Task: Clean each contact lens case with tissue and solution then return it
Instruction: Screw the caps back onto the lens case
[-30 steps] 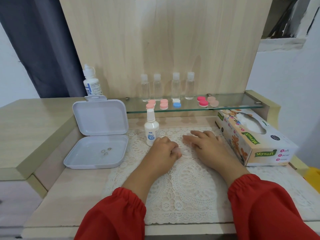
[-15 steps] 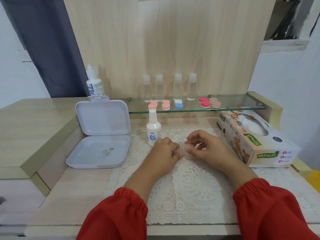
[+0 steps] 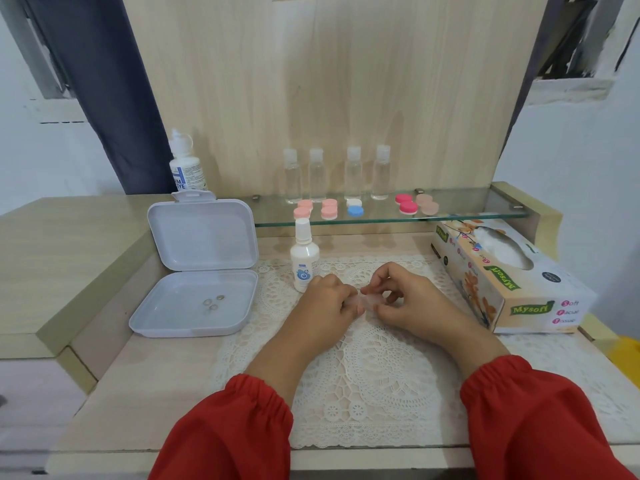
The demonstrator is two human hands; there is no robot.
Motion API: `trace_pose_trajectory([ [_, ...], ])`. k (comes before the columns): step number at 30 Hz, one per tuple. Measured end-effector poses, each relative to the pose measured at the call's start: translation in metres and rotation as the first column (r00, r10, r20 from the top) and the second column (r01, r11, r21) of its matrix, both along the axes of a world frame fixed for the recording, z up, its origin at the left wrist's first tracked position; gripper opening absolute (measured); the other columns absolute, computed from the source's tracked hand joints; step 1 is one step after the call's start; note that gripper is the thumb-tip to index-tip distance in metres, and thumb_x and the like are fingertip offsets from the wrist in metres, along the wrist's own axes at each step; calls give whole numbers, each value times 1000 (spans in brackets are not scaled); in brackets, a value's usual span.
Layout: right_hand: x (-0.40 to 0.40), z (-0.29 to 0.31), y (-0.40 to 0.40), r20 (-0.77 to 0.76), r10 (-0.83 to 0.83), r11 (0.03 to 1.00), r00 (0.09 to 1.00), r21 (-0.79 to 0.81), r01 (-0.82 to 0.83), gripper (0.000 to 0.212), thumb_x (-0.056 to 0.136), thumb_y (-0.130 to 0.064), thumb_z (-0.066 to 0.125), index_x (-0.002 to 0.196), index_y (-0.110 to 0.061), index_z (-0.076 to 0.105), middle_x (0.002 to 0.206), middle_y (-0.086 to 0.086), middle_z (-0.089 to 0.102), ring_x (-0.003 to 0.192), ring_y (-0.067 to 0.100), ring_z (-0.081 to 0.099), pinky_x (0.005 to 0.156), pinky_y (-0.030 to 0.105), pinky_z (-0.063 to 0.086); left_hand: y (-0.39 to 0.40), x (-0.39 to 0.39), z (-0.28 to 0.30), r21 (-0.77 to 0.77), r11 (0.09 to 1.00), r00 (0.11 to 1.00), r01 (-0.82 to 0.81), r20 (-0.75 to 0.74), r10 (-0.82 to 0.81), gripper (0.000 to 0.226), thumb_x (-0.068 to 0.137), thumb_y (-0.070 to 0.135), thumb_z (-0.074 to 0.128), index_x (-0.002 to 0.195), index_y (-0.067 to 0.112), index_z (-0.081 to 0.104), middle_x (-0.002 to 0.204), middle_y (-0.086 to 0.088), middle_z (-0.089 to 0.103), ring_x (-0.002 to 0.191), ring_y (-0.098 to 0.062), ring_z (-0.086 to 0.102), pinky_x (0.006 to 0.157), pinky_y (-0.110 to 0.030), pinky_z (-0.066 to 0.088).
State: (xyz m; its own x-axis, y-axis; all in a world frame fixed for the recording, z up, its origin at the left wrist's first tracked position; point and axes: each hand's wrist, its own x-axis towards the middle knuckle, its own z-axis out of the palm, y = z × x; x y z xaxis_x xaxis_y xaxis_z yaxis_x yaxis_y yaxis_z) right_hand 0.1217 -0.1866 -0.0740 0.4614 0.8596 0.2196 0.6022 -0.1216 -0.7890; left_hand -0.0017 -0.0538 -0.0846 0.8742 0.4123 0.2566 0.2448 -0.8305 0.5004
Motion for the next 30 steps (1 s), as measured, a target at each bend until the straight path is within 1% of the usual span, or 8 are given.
trace_pose_trajectory([
  [5,2,-1,1,64,-25,1000,998,-17,26,26,80,-19,73,92,-31,53,95,-13,69,81,26,60,75,32,51,0,0,0,7,1000,1000,-5,-7,5,38,96,34,53,130,18,57,114,3,49,114,-14,35,96,-24,31],
  [8,1,-2,3,97,-33,999,995,-3,33,26,79,-27,76,91,-32,55,91,-10,65,68,5,55,68,20,48,1,0,-1,20,1000,1000,-6,-6,6,38,97,34,51,130,17,57,115,3,50,113,-13,36,95,-23,31],
  [10,-1,-2,3,99,-36,999,994,-2,36,25,79,-26,77,91,-31,55,89,-9,63,65,-1,51,65,15,46,1,0,-1,24,1000,1000,-9,-7,9,37,97,33,52,130,17,57,116,2,50,113,-13,36,97,-24,32],
  [12,-1,-2,3,90,-40,999,995,2,40,25,80,-25,76,91,-32,55,89,-10,65,69,3,54,68,16,47,1,0,-1,23,1000,1000,-6,-5,6,35,97,32,52,128,17,58,115,2,50,112,-13,36,98,-25,33],
  [15,-1,-1,2,36,-41,999,998,-14,42,26,81,-21,74,92,-33,53,95,-11,68,78,18,61,76,30,53,0,-1,0,11,1000,1000,2,6,-2,33,97,32,52,126,18,60,109,3,48,110,-13,35,92,-22,30],
  [21,-3,3,1,-60,0,999,998,-51,-3,31,81,-8,69,98,-28,53,96,-16,72,89,26,65,82,39,55,-1,-1,1,3,1000,1000,10,11,-10,30,95,28,54,123,18,62,101,6,43,109,-13,36,91,-22,30],
  [26,-5,5,0,-86,-4,999,996,-48,0,31,82,-10,70,101,-26,52,92,-22,72,90,23,67,84,37,55,-1,-1,1,9,1000,1000,14,15,-14,27,96,27,53,119,17,63,99,6,43,104,-12,35,91,-24,32],
  [30,-7,6,3,-65,-39,998,997,-50,36,35,79,-22,78,101,-32,52,91,-17,72,79,12,65,76,27,54,-1,-1,1,32,999,1000,8,-2,-8,28,96,29,53,120,18,63,105,2,49,107,-15,37,94,-27,34],
])
